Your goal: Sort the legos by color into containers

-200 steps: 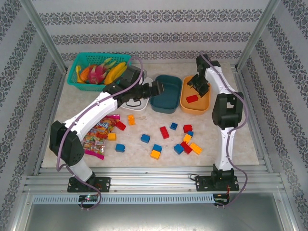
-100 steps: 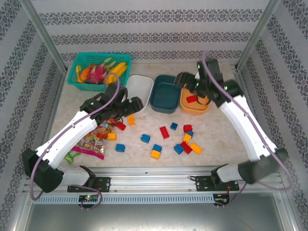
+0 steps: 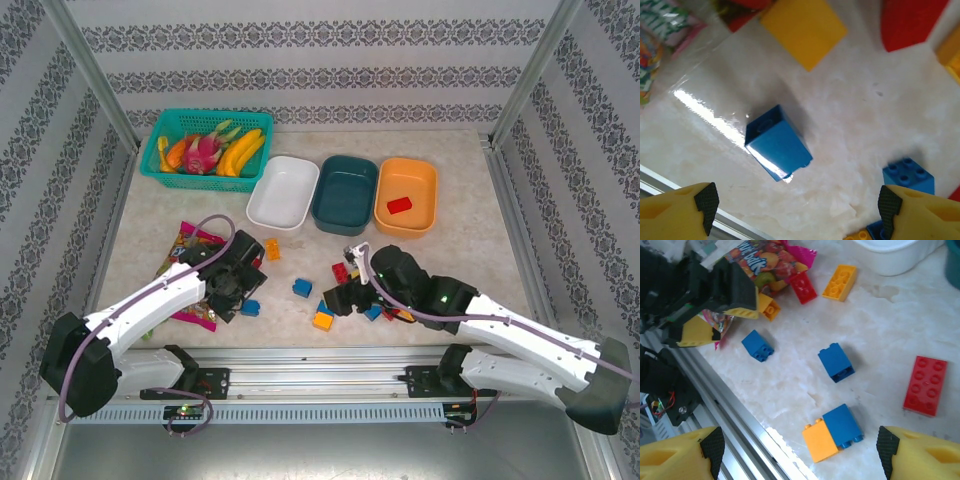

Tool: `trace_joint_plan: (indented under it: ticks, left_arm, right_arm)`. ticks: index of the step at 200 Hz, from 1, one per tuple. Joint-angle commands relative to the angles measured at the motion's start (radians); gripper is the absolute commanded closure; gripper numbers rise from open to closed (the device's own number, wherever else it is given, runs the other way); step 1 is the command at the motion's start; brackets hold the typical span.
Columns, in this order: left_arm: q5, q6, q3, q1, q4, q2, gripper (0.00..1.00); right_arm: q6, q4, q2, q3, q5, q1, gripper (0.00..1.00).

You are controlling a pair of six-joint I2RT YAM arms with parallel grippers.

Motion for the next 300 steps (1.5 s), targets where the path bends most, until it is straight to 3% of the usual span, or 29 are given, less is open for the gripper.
trace_joint_plan:
  ticks: [1, 47, 96, 155, 182, 198, 227, 262, 300]
  left_arm:
    - [-0.014, -0.196, -0.032, -0.016, 0.033, 0.018, 0.14]
    - [-0.021, -0.311, -0.104, -0.017, 0.144, 0.075, 0.16]
    - [-0.031, -0.314, -0.101, -0.015, 0.196, 0.174, 0.22]
    - [-0.038, -0.300, -0.077, -0.015, 0.196, 0.232, 0.50]
    - [-0.053, -0.286, -0.058, -0.016, 0.163, 0.223, 0.70]
    - [-0.063, -0.267, -0.037, -0.016, 0.134, 0.213, 0.73]
    - [-0.111, -0.157, 0.079, -0.018, 0.037, 0.196, 0.75]
    - [-0.231, 0.134, 0.373, 0.001, -0.097, 0.252, 0.74]
    - [-0.146, 0.461, 0.715, 0.106, -0.115, 0.510, 0.74]
  right_arm:
    - [-0.024, 0.083, 0.021, 0.000, 0.024, 0.016, 0.18]
    - [-0.042, 0.088, 0.048, 0.016, 0.013, 0.016, 0.19]
    - [-0.046, 0.076, 0.045, 0.012, 0.019, 0.016, 0.19]
    - [-0.049, 0.062, 0.051, 0.020, 0.029, 0.016, 0.20]
    - [-0.044, 0.055, 0.043, 0.027, 0.050, 0.015, 0.20]
    - [-0.044, 0.046, 0.039, 0.043, 0.071, 0.013, 0.20]
    - [-0.027, 0.022, 0.024, 0.105, 0.151, -0.015, 0.20]
    - [0.010, 0.028, 0.040, 0.216, 0.214, -0.104, 0.21]
    - [0.131, 0.083, 0.109, 0.286, 0.187, -0.233, 0.20]
